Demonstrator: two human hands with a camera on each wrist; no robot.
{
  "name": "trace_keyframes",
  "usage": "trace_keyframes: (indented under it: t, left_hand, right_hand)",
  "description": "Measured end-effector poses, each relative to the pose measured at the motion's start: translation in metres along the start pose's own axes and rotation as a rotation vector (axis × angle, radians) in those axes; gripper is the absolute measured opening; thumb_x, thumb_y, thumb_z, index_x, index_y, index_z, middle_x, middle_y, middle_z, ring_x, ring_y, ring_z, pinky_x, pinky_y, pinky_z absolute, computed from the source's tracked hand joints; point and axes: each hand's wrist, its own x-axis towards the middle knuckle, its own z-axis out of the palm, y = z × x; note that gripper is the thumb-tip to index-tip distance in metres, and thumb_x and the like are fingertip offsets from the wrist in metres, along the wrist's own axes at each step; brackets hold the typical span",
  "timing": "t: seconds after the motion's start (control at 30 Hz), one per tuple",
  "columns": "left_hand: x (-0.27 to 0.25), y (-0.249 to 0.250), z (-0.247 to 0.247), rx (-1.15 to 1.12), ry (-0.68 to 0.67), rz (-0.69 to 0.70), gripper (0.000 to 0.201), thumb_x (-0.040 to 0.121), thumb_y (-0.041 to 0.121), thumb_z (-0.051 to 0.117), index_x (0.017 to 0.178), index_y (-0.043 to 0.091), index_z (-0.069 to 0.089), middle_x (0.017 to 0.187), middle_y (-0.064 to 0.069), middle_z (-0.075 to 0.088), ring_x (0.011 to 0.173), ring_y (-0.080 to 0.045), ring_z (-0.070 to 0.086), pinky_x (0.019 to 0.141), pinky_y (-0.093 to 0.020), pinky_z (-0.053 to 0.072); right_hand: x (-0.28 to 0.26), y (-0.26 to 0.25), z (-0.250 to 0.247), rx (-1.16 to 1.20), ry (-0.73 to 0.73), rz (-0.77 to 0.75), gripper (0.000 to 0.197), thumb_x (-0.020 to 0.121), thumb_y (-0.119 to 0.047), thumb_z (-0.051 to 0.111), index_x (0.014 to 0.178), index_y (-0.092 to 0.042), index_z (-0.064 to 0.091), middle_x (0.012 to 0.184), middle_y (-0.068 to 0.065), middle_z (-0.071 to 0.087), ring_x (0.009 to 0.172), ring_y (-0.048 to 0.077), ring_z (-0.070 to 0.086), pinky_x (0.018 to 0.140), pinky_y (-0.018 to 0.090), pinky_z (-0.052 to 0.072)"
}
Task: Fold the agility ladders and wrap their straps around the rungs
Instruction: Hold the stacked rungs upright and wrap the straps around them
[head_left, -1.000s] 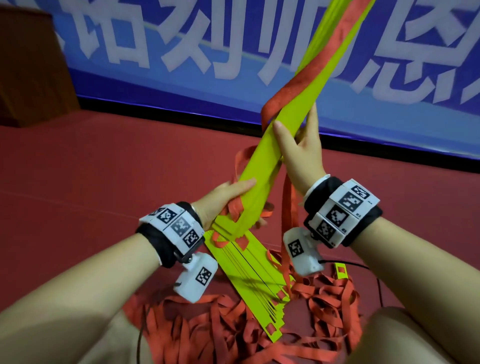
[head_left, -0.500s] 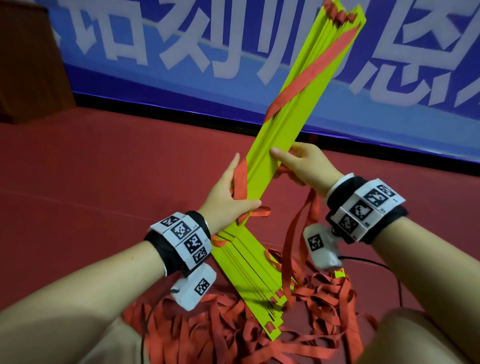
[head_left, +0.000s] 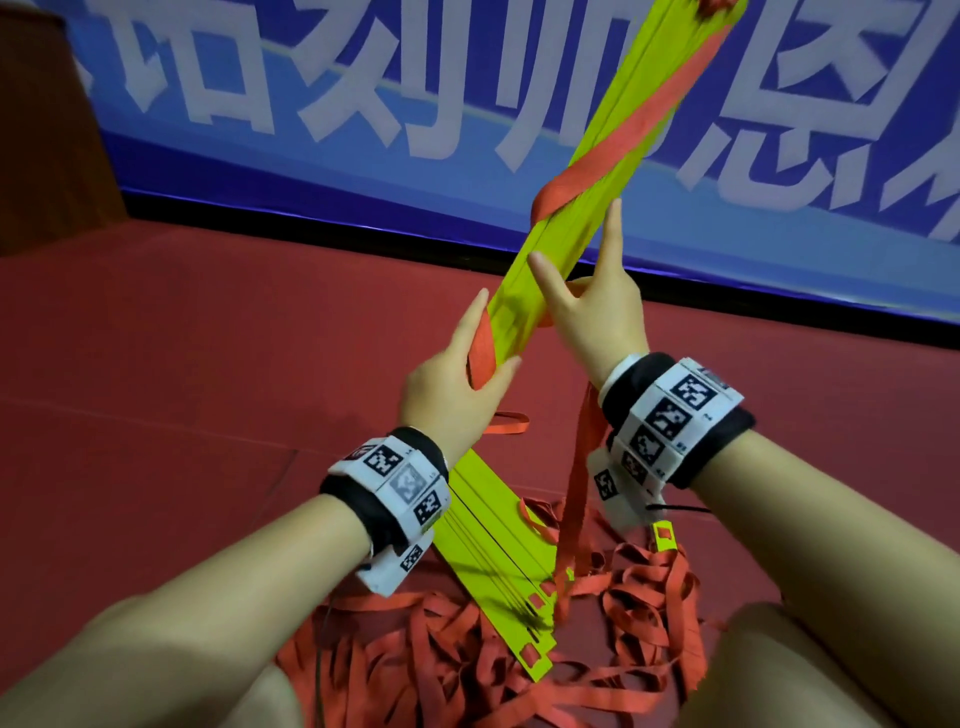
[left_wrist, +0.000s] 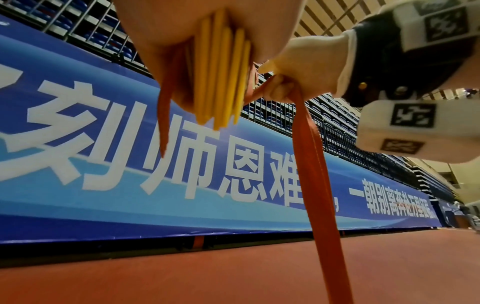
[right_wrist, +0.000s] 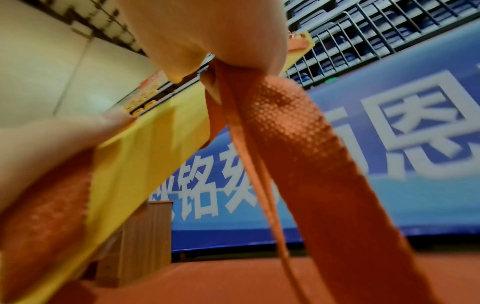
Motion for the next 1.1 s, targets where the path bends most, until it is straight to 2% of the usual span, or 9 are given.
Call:
trace_keyframes:
  t: [0.27,0.37,0.47,0.63,0.73,0.83,0.9,1.0,1.1]
  left_hand:
    - [-0.003,0.004,0.008,0.119,-0.009,0.181,0.057,0.095,0.046,0.012,0.15,0.04,0.023,0.087,-0.013,0.063,0.079,-0.036,0.059,0.068,-0.039,0.041]
    - [-0.003,0.001,0.003,-0.001,-0.106,0.1,0.055,0.096,0.044,0.023,0.15,0.043,0.02,0.113,-0.016,0.064,0.104,-0.035,0.058,0.082,-0.036,0.042]
    - [-0.001,-0.003,-0.006,-0.307,-0.261,-0.033,0.059,0.096,0.043,0.049,0.15,0.039,0.025,0.143,0.001,0.051,0.129,-0.01,0.047,0.098,-0.019,0.035]
    - [0.004,-0.011,-0.024,-0.777,-0.488,-0.208,0.091,0.075,0.017,0.08,0.148,0.034,0.028,0.122,0.008,0.063,0.107,-0.006,0.064,0.089,-0.025,0.052]
    - [0.0,-0.009,-0.026,-0.896,-0.559,-0.253,0.096,0.072,0.01,0.08,0.143,0.043,0.026,0.126,0.001,0.063,0.11,-0.024,0.065,0.087,-0.046,0.055]
    - [0.0,-0.008,-0.02,-0.947,-0.541,-0.256,0.095,0.074,0.0,0.073,0.148,0.035,0.026,0.108,0.006,0.071,0.092,-0.022,0.071,0.07,-0.03,0.058]
    - [0.004,-0.006,-0.017,-0.842,-0.452,-0.182,0.09,0.071,0.005,0.072,0.147,0.028,0.031,0.113,0.017,0.067,0.101,-0.002,0.066,0.08,-0.015,0.05]
    - [0.008,-0.002,-0.014,-0.675,-0.335,-0.14,0.093,0.076,0.001,0.075,0.151,0.022,0.026,0.126,0.012,0.055,0.1,0.014,0.058,0.085,-0.007,0.043]
    - [0.006,-0.004,-0.011,-0.5,-0.25,-0.106,0.096,0.076,0.016,0.077,0.153,0.03,0.021,0.132,0.001,0.054,0.109,-0.005,0.057,0.094,-0.022,0.047]
  right_hand:
    - [-0.003,0.006,0.01,0.317,0.097,0.094,0.097,0.089,-0.03,0.065,0.153,-0.026,-0.007,0.081,-0.017,0.06,0.06,-0.005,0.052,0.072,0.022,0.046]
    - [-0.004,0.007,0.01,0.396,0.082,0.046,0.095,0.087,-0.023,0.064,0.153,-0.029,-0.005,0.085,-0.01,0.064,0.067,0.001,0.057,0.075,0.034,0.053]
    - [-0.008,0.001,0.009,0.483,0.027,0.034,0.097,0.082,-0.031,0.064,0.152,-0.034,-0.003,0.126,0.007,0.062,0.1,0.019,0.064,0.091,0.049,0.052]
    - [-0.015,-0.004,0.005,0.592,-0.036,0.004,0.094,0.088,-0.014,0.064,0.153,-0.027,-0.003,0.127,0.013,0.061,0.107,0.026,0.063,0.092,0.05,0.052]
    - [-0.014,-0.004,0.006,0.611,-0.051,0.002,0.095,0.087,-0.014,0.066,0.153,-0.026,-0.001,0.129,0.01,0.06,0.11,0.027,0.063,0.093,0.051,0.052]
    - [-0.007,0.0,0.004,0.578,-0.094,0.01,0.097,0.087,-0.016,0.069,0.154,-0.028,0.0,0.123,0.012,0.063,0.096,0.017,0.067,0.078,0.038,0.058]
    - [-0.002,0.003,0.0,0.528,-0.11,0.029,0.094,0.089,-0.015,0.068,0.153,-0.027,0.0,0.101,0.006,0.066,0.068,-0.002,0.063,0.055,0.016,0.05]
    - [0.003,0.006,0.0,0.487,-0.113,0.083,0.09,0.09,-0.017,0.067,0.154,-0.025,0.004,0.084,0.004,0.065,0.049,-0.006,0.056,0.045,0.01,0.04]
    - [0.009,0.01,0.007,0.416,-0.1,0.105,0.086,0.088,-0.02,0.069,0.154,-0.025,0.013,0.087,0.008,0.063,0.047,-0.005,0.053,0.044,0.01,0.038]
